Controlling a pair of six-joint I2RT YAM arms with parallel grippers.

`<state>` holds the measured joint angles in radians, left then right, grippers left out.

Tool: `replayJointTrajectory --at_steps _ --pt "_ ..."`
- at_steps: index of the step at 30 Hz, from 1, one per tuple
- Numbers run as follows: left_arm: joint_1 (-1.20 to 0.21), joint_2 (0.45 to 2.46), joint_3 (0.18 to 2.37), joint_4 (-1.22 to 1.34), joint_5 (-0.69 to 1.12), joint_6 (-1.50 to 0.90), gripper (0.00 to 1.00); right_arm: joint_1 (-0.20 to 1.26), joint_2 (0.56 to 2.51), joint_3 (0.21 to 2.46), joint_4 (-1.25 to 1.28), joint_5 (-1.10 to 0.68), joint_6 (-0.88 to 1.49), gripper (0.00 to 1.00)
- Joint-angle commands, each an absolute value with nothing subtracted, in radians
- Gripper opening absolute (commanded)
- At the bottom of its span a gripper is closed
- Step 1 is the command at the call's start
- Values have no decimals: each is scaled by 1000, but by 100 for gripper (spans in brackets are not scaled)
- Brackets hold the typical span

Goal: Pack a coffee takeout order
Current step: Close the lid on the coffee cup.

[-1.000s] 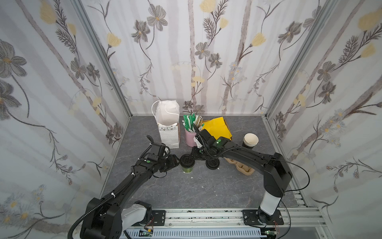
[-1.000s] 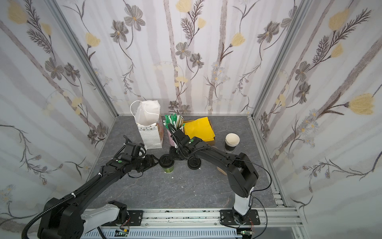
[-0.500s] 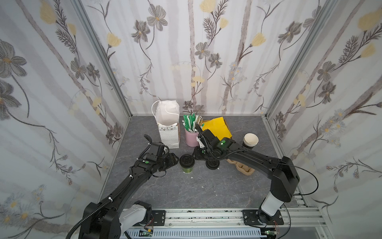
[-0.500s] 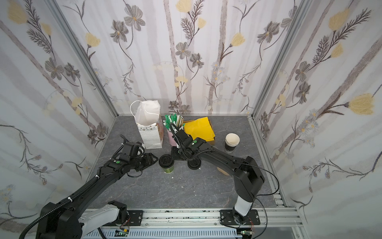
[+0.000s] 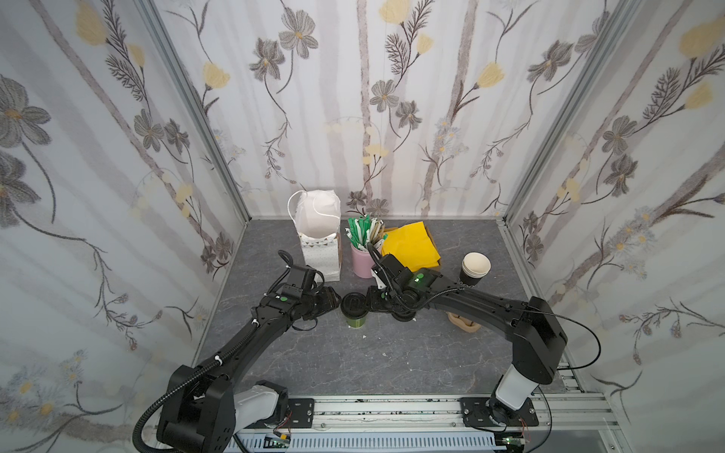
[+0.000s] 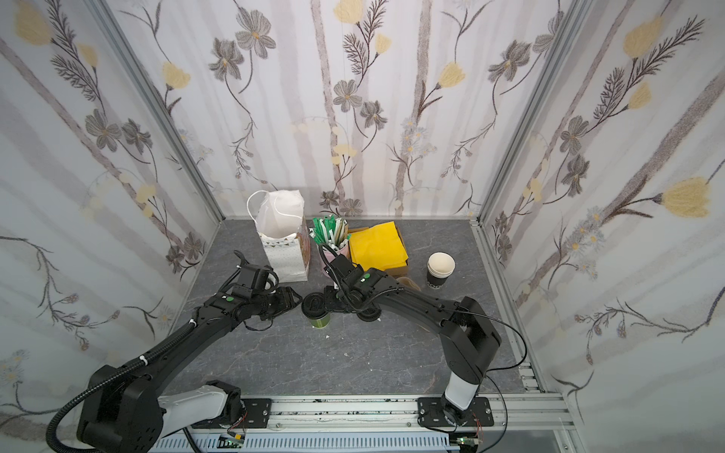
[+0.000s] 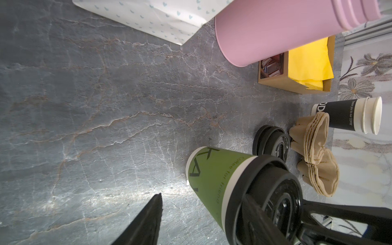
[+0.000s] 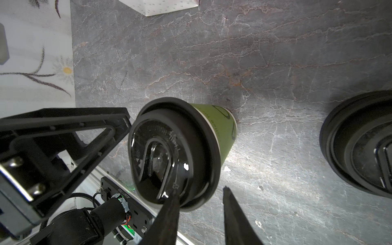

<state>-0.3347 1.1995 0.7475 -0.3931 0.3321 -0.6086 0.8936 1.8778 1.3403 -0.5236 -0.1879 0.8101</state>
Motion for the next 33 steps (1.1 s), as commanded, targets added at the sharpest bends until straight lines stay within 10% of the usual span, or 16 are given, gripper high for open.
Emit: replayJointTrajectory --at_steps 1,33 --pt "-333 1203 745 -380 349 -605 63 894 1882 1333 -511 -187 822 34" --pt "-335 1189 740 -380 365 -618 63 897 1844 1307 -506 -180 843 31"
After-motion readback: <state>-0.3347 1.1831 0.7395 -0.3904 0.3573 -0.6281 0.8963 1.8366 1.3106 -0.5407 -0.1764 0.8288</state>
